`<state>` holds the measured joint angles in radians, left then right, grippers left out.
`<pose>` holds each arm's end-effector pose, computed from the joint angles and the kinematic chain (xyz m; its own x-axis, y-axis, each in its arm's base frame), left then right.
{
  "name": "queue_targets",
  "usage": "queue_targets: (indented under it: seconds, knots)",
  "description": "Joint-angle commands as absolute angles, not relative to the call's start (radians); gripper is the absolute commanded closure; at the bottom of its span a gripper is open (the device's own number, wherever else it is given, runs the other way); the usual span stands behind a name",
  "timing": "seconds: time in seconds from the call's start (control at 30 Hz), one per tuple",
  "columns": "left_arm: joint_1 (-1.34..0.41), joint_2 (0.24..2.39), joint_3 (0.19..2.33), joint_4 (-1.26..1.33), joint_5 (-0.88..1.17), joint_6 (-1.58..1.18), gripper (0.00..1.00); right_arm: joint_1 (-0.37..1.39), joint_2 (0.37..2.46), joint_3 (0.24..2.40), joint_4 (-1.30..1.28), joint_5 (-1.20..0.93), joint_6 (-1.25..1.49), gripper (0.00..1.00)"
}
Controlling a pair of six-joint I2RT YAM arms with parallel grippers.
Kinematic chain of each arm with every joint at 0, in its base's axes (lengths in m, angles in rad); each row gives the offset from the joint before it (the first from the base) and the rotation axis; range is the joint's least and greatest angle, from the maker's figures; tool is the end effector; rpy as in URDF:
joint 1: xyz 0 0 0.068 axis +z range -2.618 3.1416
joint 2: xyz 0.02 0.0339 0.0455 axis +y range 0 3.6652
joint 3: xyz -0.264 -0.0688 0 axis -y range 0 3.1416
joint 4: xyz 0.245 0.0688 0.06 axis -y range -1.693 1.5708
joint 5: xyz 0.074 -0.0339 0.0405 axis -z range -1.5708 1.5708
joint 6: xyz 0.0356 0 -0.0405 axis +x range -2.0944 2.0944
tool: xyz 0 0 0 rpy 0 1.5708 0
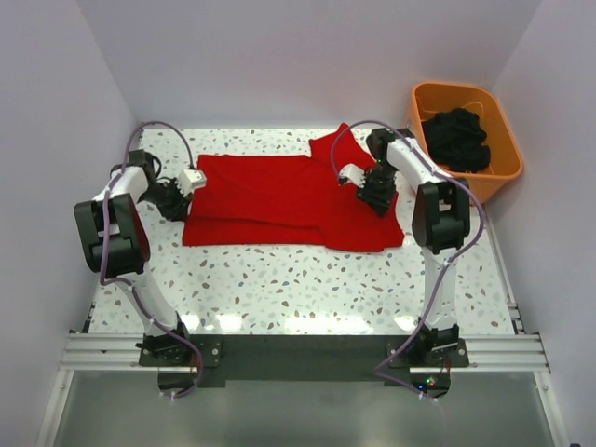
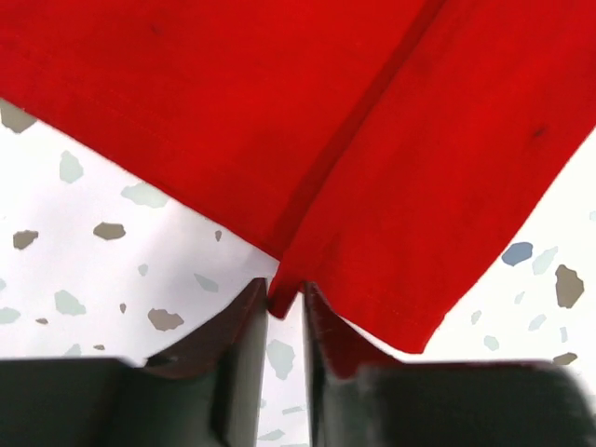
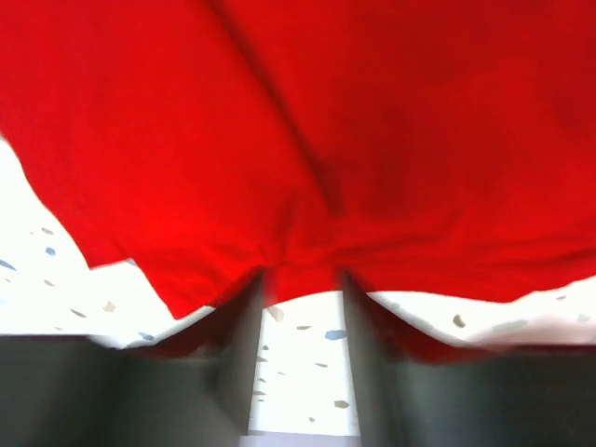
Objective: Fold and stack the t-shirts
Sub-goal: Fold the tshirt
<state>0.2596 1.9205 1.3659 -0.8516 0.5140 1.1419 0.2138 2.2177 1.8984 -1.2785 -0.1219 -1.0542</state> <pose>0.3597 0.0774 0.1799 -0.5290 0.6789 -0.5092 0.8065 0.5889 -0.0527 0.4170 0.0950 0.1949 -0.3022 -0.9488 -0.0924 -0.9518 0.2950 0.0835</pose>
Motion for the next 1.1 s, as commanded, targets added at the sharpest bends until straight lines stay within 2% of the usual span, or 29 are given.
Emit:
queue_targets:
  seconds: [0.0, 0.03, 0.1, 0.2, 0.23, 0.33, 0.47, 0.87, 0.97, 1.07]
  knots:
    - [0.279, 1.905, 1.393, -0.807, 0.521, 1.033, 0.67, 0.181, 2.229, 2.004, -1.299, -0.107, -0.95, 0.53]
    - [0.29, 1.888, 1.397, -0.81, 0.535, 0.984, 0.57, 0.152, 2.23, 2.028, -1.316, -0.118, -0.924, 0.45]
    - [0.322, 1.868, 1.397, -0.847, 0.577, 0.945, 0.49, 0.118, 2.229, 2.086, -1.392, -0.172, -0.847, 0.4]
    - [0.347, 1.824, 1.353, -0.887, 0.603, 0.873, 0.39, 0.06, 2.189, 2.033, -1.445, -0.251, -0.752, 0.42]
    - [0.35, 1.801, 1.333, -0.888, 0.6, 0.838, 0.32, 0.043, 2.174, 2.001, -1.443, -0.264, -0.732, 0.42]
    - [0.348, 1.769, 1.261, -0.874, 0.591, 0.777, 0.27, 0.025, 2.106, 1.843, -1.381, -0.302, -0.654, 0.44]
    - [0.35, 1.775, 1.192, -0.799, 0.551, 0.715, 0.26, 0.026, 2.075, 1.676, -1.28, -0.302, -0.605, 0.44]
    - [0.348, 1.85, 1.135, -0.723, 0.508, 0.62, 0.32, 0.02, 2.1, 1.537, -1.132, -0.27, -0.572, 0.45]
    - [0.35, 1.864, 1.126, -0.724, 0.52, 0.615, 0.39, 0.021, 2.105, 1.529, -1.129, -0.278, -0.571, 0.52]
    - [0.348, 1.867, 1.112, -0.716, 0.535, 0.614, 0.51, 0.021, 2.094, 1.532, -1.129, -0.282, -0.568, 0.56]
